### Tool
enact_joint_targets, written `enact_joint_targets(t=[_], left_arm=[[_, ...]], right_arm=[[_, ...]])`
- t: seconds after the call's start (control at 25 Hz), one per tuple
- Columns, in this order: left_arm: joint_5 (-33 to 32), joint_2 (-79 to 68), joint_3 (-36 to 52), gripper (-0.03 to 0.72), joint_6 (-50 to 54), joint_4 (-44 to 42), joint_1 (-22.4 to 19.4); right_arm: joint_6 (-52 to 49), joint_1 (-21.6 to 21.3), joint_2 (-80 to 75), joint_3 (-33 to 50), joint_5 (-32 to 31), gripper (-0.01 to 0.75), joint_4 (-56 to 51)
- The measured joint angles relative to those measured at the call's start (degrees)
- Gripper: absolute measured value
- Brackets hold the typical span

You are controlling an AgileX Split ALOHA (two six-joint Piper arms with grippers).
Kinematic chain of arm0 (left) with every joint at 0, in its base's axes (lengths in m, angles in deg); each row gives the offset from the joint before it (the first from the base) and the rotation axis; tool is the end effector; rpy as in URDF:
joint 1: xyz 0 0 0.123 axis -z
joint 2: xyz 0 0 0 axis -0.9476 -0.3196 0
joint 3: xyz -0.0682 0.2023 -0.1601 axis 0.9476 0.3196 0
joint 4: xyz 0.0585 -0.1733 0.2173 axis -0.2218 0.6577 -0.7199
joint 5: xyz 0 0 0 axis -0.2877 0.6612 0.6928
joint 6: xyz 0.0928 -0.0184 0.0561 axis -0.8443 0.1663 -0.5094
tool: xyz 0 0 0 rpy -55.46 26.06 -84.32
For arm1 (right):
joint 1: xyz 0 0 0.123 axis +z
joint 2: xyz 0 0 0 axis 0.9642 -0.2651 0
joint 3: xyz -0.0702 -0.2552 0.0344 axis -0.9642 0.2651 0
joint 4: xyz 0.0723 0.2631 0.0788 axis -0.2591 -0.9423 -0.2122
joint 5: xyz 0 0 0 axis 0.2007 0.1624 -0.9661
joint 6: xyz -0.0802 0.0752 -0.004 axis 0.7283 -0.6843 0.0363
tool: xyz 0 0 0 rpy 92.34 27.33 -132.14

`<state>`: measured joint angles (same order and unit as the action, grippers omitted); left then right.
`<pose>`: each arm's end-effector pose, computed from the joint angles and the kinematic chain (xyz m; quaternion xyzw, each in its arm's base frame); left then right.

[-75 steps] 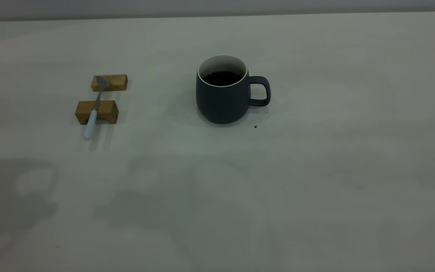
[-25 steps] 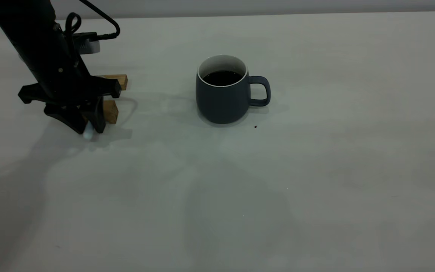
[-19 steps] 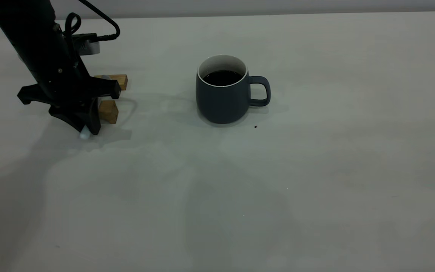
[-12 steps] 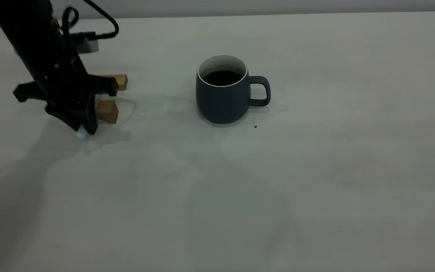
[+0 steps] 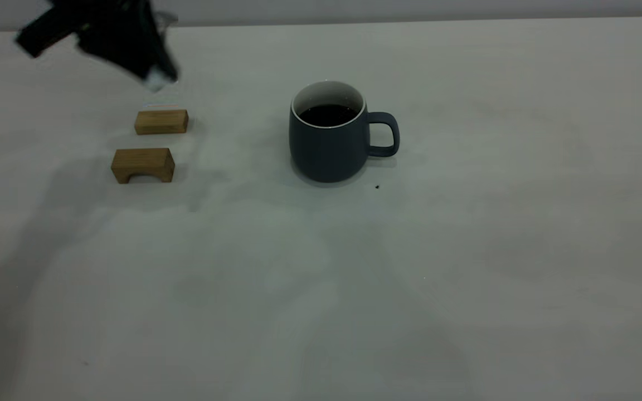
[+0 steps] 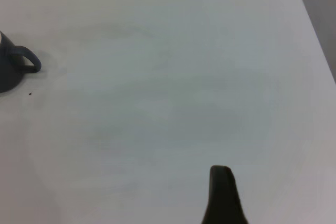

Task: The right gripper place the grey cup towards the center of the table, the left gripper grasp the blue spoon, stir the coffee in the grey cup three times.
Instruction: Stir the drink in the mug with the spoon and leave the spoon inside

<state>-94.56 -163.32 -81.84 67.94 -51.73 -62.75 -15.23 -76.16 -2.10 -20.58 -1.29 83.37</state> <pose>0.4132 -0.1083 0.0917 -0.1259 0.9625 -0.2349 0.0510 0.0617 -0.0051 0.2669 0.0334 0.8818 -0.0129 0.4702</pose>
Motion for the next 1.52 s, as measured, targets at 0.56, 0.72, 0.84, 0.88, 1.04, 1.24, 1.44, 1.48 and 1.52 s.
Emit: enact_joint_targets(t=[0.56, 0.72, 0.84, 0.88, 1.04, 1.24, 1.44, 1.48, 1.52], left_arm=[[-12.8, 0.0, 0.0, 0.139, -3.2, 45.0, -0.3], [-9.6, 0.0, 0.0, 0.139, 12.8, 46.4, -0.4], [-6.5, 0.0, 0.0, 0.139, 27.2, 46.6, 0.0], [-5.8, 0.0, 0.0, 0.139, 31.7, 46.6, 0.4], [-0.5, 0.0, 0.0, 0.139, 43.2, 46.8, 3.1], [7.9, -0.7, 0.0, 0.139, 46.7, 49.4, 8.0], [1.8, -7.9, -0.1, 0.139, 46.7, 61.4, 8.7], [0.5, -9.8, -0.5, 0.139, 46.7, 62.3, 8.7], [-0.2, -11.6, -1.0, 0.139, 46.5, 62.9, 8.7]], right_arm=[[0.0, 0.0, 0.0, 0.0, -0.1, 0.580, 0.0], [0.0, 0.0, 0.0, 0.0, -0.1, 0.580, 0.0], [0.0, 0.0, 0.0, 0.0, -0.1, 0.580, 0.0], [0.0, 0.0, 0.0, 0.0, -0.1, 0.580, 0.0], [0.0, 0.0, 0.0, 0.0, -0.1, 0.580, 0.0], [0.0, 0.0, 0.0, 0.0, -0.1, 0.580, 0.0], [0.0, 0.0, 0.0, 0.0, -0.1, 0.580, 0.0], [0.0, 0.0, 0.0, 0.0, -0.1, 0.580, 0.0], [0.0, 0.0, 0.0, 0.0, -0.1, 0.580, 0.0]])
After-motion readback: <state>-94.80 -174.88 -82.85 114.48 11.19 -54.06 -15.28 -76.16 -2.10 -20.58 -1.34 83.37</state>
